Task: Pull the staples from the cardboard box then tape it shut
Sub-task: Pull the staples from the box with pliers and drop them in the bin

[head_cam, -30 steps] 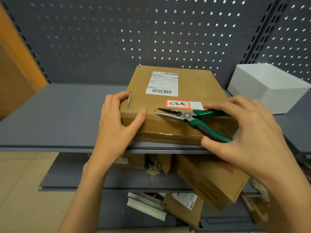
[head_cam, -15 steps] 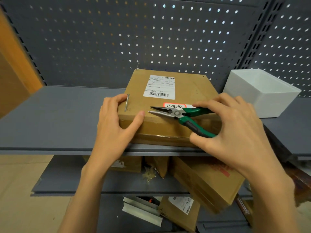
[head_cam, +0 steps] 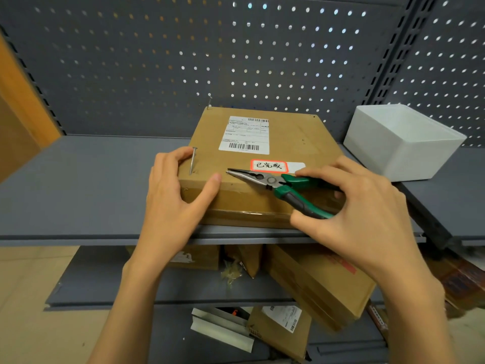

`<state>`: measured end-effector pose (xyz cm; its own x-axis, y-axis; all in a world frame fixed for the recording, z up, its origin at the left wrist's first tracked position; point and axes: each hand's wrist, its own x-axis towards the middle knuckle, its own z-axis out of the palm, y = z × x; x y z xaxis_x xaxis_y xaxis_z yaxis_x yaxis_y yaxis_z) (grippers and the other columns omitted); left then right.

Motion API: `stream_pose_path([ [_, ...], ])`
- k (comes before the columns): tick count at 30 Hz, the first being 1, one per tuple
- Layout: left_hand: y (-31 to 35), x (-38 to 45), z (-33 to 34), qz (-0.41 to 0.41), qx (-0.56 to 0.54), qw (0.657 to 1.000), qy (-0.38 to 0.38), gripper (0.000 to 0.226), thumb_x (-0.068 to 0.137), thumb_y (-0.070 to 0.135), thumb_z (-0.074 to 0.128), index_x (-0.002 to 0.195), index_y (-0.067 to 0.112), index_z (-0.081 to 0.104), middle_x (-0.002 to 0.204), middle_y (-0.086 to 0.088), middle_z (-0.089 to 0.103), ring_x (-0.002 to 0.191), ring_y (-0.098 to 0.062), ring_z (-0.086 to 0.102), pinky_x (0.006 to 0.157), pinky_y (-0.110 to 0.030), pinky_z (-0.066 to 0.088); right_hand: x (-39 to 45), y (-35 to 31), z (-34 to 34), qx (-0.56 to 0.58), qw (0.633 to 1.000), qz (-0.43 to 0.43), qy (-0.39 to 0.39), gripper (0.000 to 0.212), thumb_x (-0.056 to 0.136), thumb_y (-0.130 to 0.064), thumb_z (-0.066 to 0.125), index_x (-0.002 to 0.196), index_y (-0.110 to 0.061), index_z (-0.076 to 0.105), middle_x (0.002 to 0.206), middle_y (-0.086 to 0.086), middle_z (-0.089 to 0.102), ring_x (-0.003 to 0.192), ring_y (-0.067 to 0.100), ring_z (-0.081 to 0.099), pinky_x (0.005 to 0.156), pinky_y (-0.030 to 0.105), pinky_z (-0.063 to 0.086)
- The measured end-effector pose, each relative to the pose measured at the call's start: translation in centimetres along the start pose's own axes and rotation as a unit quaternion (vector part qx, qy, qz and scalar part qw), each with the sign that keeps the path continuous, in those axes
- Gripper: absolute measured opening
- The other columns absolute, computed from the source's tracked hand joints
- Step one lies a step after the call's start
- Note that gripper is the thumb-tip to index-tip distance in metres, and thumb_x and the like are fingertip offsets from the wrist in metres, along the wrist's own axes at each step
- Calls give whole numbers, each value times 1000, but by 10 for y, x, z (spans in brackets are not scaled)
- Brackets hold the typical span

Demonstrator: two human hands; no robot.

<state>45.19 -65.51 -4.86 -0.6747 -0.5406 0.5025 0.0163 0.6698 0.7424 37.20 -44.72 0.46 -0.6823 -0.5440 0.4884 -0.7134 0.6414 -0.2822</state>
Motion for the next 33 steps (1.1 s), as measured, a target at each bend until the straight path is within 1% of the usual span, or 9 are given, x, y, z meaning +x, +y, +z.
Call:
stream_pose_path([
  [2, 0, 0, 0, -1, 1, 1000, -2, 61, 74, 63, 46, 125, 29, 40, 112, 18, 38, 110, 2, 39, 84, 4, 28, -1, 0, 1, 6, 1000, -2, 10, 48, 61, -53, 61, 105, -36, 68, 91, -15, 62, 81, 9, 59, 56, 17, 38],
  [8, 0, 0, 0, -2, 5, 1000, -3, 63, 74, 64, 45, 126, 29, 39, 113, 18, 37, 111, 1, 39, 85, -2, 30, -3, 1, 3, 12, 999, -6, 34, 47, 61, -52, 62, 103, -34, 70, 89, -14, 63, 78, 12, 61, 57, 16, 38],
  [12, 1, 0, 0, -2, 6, 1000, -2, 65, 74, 63, 45, 127, 25, 41, 113, 17, 38, 111, 2, 39, 83, 5, 26, -6, 0, 5, 24, 998, 0, 51, 45, 60, -50, 63, 102, -35, 70, 90, -14, 64, 78, 14, 62, 56, 23, 43],
  [19, 1, 0, -1, -4, 5, 1000, -4, 68, 73, 65, 45, 128, 25, 41, 114, 17, 38, 111, 2, 39, 83, 3, 29, -11, -1, 10, 55, 996, 10, 75, 45, 61, -48, 63, 103, -35, 70, 89, -13, 64, 73, 12, 60, 55, 29, 50],
  [24, 2, 0, -1, -5, 7, 1000, -8, 70, 72, 66, 45, 129, 25, 41, 114, 17, 37, 110, 3, 38, 82, 5, 28, -17, 0, 18, 73, 992, 26, 95, 47, 62, -55, 55, 104, -38, 69, 90, -15, 63, 69, 7, 54, 54, 24, 44],
  [29, 1, 0, -2, -2, 1, 1000, -9, 65, 73, 63, 47, 126, 25, 42, 111, 17, 39, 109, 2, 39, 83, 6, 27, -21, -2, 25, 81, 988, 40, 122, 46, 62, -54, 56, 103, -37, 70, 87, -17, 61, 68, 3, 49, 54, 15, 40],
  [30, 1, 0, -2, -2, -3, 1000, -8, 63, 74, 63, 47, 125, 26, 42, 109, 18, 40, 109, 2, 40, 83, 5, 27, -22, -1, 27, 101, 985, 52, 130, 45, 62, -51, 57, 103, -37, 70, 87, -17, 61, 70, 5, 50, 55, 19, 44],
  [32, 2, -1, -2, -1, -7, 1000, -7, 60, 74, 62, 48, 123, 28, 42, 107, 20, 40, 108, 3, 40, 83, 6, 27, -22, 0, 29, 149, 973, 83, 152, 42, 63, -46, 62, 103, -38, 70, 88, -15, 62, 74, 8, 57, 61, 34, 53],
  [33, 2, -1, -2, 0, -7, 1000, -6, 60, 74, 62, 48, 123, 28, 42, 107, 21, 40, 106, 5, 41, 83, 6, 27, -22, 1, 29, 156, 970, 94, 162, 43, 62, -45, 63, 104, -37, 70, 89, -14, 62, 75, 10, 59, 63, 39, 54],
])
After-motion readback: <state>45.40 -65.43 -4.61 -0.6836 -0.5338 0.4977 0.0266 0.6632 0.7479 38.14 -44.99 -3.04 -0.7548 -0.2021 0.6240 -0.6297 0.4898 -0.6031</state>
